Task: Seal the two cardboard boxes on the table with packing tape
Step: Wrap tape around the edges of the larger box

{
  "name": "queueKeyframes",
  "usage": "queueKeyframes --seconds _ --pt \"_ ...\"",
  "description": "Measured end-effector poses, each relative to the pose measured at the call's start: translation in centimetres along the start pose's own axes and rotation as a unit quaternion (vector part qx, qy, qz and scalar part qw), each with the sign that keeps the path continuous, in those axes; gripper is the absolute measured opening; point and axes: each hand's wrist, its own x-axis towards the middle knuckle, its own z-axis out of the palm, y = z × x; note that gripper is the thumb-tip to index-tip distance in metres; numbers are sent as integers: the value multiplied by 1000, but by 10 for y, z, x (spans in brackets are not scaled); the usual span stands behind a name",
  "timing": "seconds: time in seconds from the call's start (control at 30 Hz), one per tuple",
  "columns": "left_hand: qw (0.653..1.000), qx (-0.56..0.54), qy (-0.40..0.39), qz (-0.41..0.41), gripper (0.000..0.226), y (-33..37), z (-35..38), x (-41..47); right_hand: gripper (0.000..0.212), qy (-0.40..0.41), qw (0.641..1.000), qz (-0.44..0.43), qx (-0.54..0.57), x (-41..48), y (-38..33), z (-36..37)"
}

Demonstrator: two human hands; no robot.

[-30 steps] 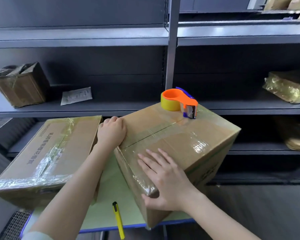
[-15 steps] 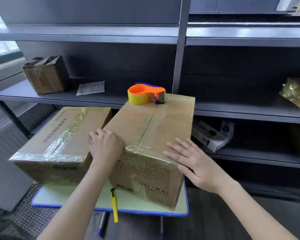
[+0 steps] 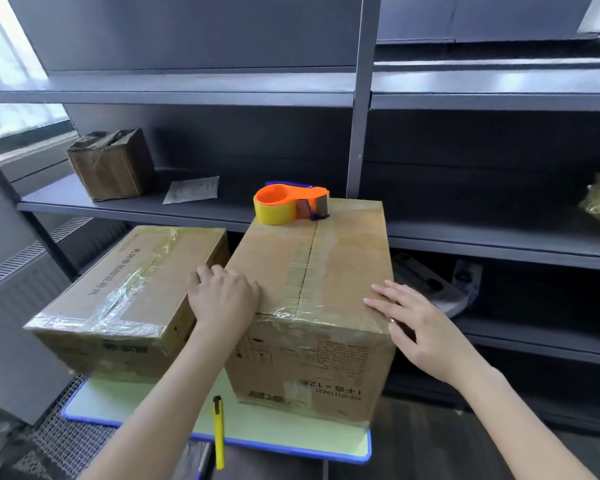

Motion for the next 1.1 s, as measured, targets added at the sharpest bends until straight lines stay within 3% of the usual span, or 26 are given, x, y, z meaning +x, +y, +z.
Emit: queueKeyframes --seconds 0.1,0.2,0.3,0.4,0.53,0.73,0.87,1.0,1.1 --pt "997 -56 15 52 39 13 -11 26 38 26 999 -5 -24 9 -2 0" --pt "968 -225 5 110 43 37 -19 54 38 22 998 -20 -47 22 -7 1" --pt "948 -298 4 114 48 60 -23 79 41 4 997 -32 -65 35 -11 2" --pt "944 -321 -16 78 55 74 -24 104 45 -13 997 -41 -70 42 -12 3" --pt "945 -321 -52 40 46 84 -22 134 43 -16 998 -35 -45 45 -10 1" --pt "933 -344 -52 87 58 92 -14 150 38 -4 999 -32 -37 48 -10 0" --pt "933 -344 -84 62 68 93 -8 154 37 -2 999 -29 -29 48 -9 0" --pt "907 -412 -28 84 55 88 -4 149 37 0 999 -25 -28 50 -8 1" --pt "917 -377 50 117 51 81 -3 144 36 4 999 -22 -25 54 -7 4"
